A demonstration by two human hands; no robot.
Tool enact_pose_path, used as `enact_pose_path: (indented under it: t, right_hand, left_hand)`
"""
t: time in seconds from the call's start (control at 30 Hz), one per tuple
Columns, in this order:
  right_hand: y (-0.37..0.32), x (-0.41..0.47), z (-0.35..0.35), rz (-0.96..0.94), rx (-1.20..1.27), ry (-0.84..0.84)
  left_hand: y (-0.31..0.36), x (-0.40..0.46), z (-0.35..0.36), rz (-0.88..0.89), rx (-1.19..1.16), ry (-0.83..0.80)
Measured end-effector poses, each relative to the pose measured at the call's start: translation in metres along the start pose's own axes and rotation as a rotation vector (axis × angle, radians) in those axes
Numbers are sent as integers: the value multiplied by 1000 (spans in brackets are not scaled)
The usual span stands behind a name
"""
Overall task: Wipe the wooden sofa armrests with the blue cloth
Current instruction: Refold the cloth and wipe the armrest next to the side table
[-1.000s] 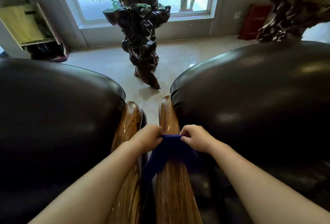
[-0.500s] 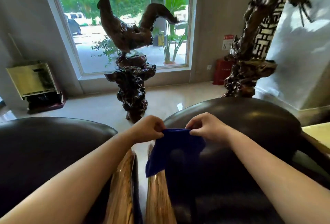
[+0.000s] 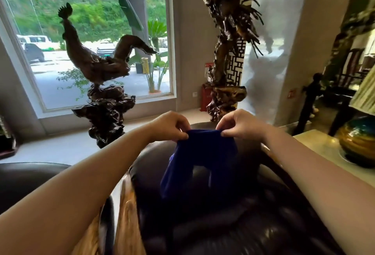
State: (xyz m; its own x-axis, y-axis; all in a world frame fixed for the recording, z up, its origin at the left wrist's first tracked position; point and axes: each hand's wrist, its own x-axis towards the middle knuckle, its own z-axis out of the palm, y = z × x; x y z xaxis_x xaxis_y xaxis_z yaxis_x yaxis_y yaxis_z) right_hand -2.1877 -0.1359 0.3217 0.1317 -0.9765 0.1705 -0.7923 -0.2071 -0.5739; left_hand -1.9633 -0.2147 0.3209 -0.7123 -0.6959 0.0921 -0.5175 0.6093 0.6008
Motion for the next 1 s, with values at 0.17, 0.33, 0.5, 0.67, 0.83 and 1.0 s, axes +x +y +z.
enact_pose_path:
  t: [0.17, 0.33, 0.5, 0.67, 0.83, 1.0]
  right_hand:
    - [62, -92, -64, 48, -62, 1]
    - [133, -185, -121, 87, -103, 4]
    - [191, -243, -161, 159, -61, -2]
    - [252, -276, -190, 200, -68, 51]
    - [321, -288, -213, 254, -112, 92]
    - [383, -274, -238, 315, -97, 95]
  left_hand:
    - [89, 25, 83, 75, 19, 14]
    - [178, 56, 176, 94, -19, -33]
    - [236, 83, 244, 80, -125, -84]
    - [275, 127, 293, 117, -119, -111]
    - [295, 191, 340, 160, -64, -111]
    - [302, 254, 377, 172, -72, -125]
